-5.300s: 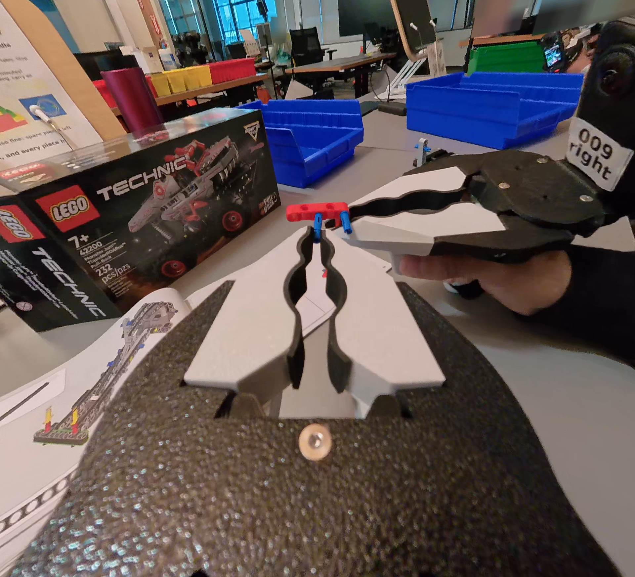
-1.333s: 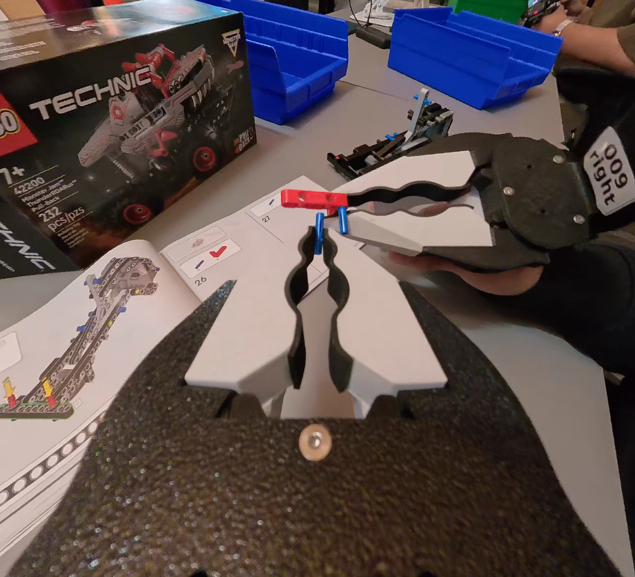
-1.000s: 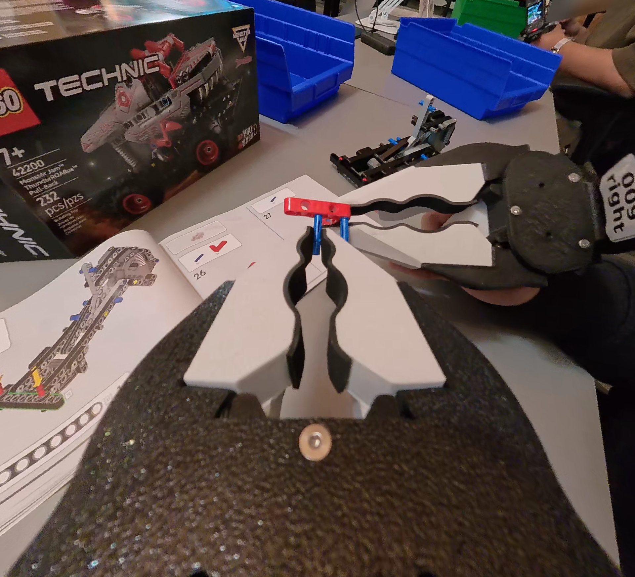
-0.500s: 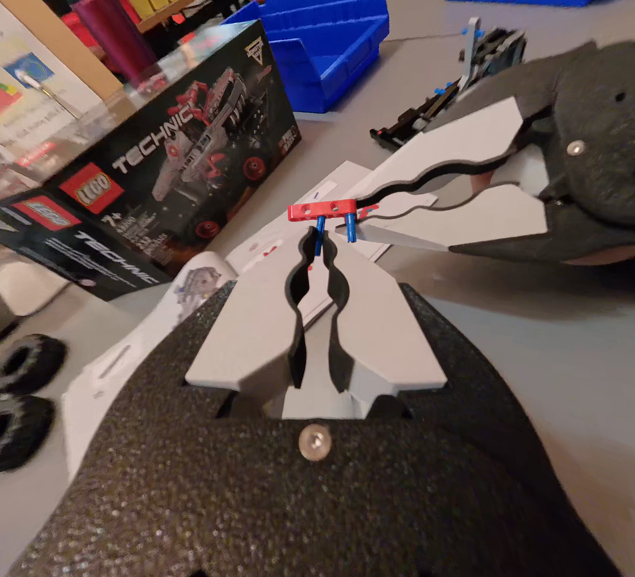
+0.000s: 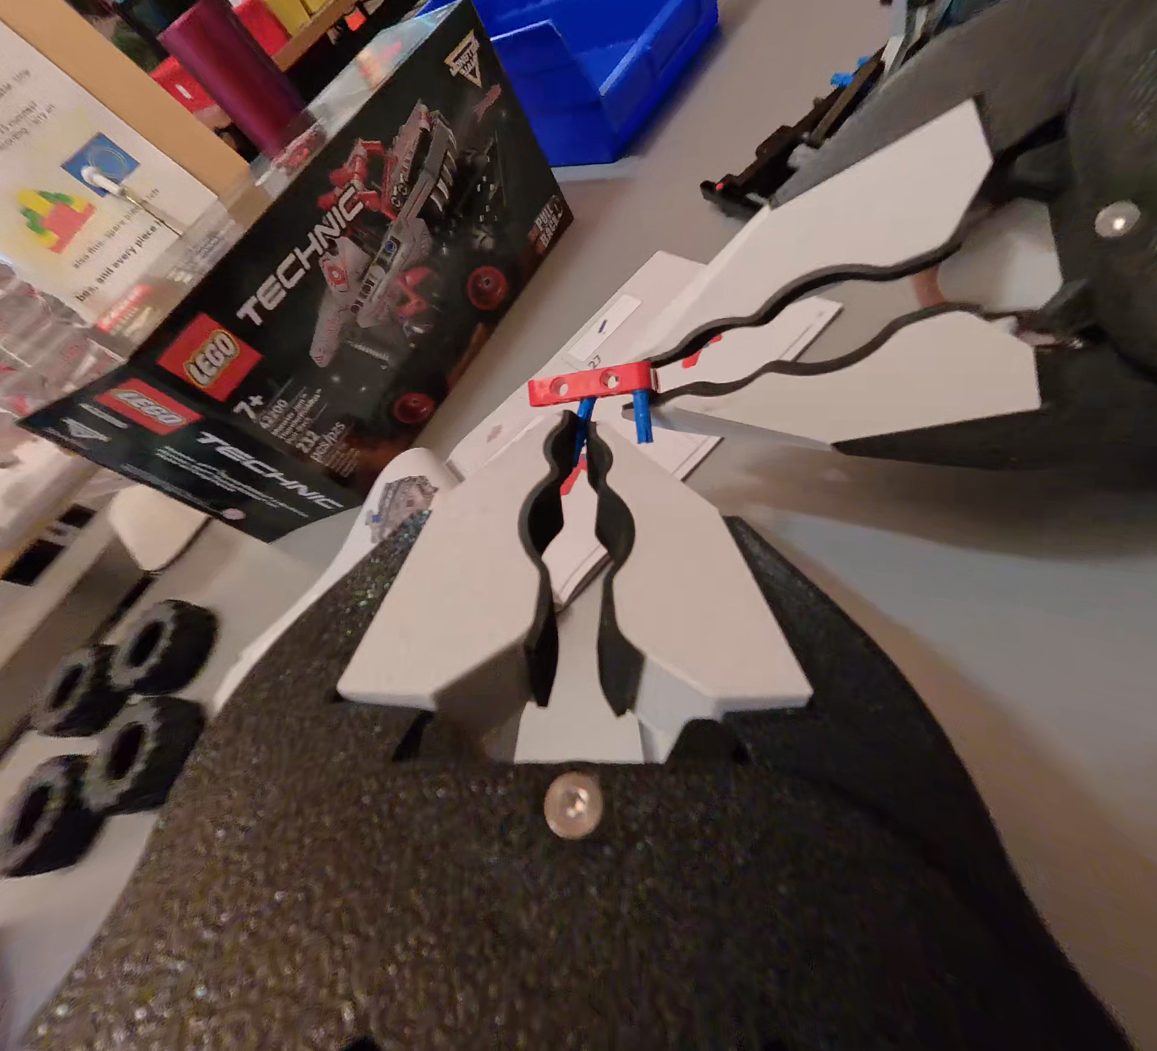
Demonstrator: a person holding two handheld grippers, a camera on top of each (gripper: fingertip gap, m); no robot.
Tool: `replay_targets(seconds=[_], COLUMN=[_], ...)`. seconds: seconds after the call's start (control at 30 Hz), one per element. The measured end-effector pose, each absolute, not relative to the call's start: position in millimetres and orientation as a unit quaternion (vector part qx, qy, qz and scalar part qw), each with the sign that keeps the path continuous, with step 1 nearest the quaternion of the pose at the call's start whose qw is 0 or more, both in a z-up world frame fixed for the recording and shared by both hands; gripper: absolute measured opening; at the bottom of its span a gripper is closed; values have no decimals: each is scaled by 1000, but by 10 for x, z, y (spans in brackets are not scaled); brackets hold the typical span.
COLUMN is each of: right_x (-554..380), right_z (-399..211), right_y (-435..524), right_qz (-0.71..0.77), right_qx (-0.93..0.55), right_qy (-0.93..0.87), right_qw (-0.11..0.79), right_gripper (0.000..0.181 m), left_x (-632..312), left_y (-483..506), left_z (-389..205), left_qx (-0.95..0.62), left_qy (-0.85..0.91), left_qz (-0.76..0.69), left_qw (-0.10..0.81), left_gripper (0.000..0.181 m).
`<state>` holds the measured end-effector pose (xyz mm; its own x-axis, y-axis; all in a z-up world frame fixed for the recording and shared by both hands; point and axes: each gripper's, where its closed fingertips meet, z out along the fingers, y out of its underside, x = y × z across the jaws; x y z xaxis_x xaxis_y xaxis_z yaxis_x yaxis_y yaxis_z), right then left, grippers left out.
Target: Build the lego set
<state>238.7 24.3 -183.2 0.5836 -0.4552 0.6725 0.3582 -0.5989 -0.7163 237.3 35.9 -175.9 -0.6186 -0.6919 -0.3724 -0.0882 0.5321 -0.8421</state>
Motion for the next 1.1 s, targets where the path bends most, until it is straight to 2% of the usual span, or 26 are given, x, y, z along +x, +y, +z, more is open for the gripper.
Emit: replay_targets(seconds=[0.13,0.17,0.2,0.23,0.27,0.3,0.37,0.43,0.53,0.7,0.83,0.97,1.1], right_x=[2316,2223,2129,2092,2083,2139,2316,2381,2358,2289,2295,2315,2320], right_z=[-1965,-2186,-2274,-2050,-1866,-1903,-2099,-2208,-2427,-2523,-2521,-2517,-2517], right_y=[326,446,547,599,595,555,346,211,221,309,290,275,260], right_qz=[-443,-426,-450,-510,-505,-454,-427,-397,-359,-343,-339,-334,-331], right_qx=[-793,-818,-820,-782,-766,-782,-809,-830,-857,-869,-868,-868,-868], right_qy=[-12,-58,-115,-117,-62,-11,8,37,32,12,15,21,18], right_qw=[418,382,335,340,393,427,405,390,368,357,363,368,370], right_gripper=[6,7,7,6,6,6,6,6,6,6,6,5,5], left_x=[2328,2264,2267,2359,2421,2386,2271,2269,2255,2180,2081,2040,1966], left_y=[301,215,197,297,424,446,402,433,503,738,900,968,846], left_z=[-1645,-1459,-1428,-1533,-1543,-1410,-1234,-1381,-1672,-1390,-1349,-1714,-2191], left_qx=[-316,-317,-325,-324,-320,-317,-305,-288,-300,-286,-278,-304,-319], left_qy=[737,698,696,727,736,716,692,723,748,682,692,751,817], left_qz=[-564,-627,-628,-574,-541,-572,-624,-591,-568,-651,-641,-564,-472], left_qw=[199,139,125,191,251,246,200,212,166,175,183,161,92], left_gripper=[0,0,0,0,0,0,0,0,0,0,0,0,18])
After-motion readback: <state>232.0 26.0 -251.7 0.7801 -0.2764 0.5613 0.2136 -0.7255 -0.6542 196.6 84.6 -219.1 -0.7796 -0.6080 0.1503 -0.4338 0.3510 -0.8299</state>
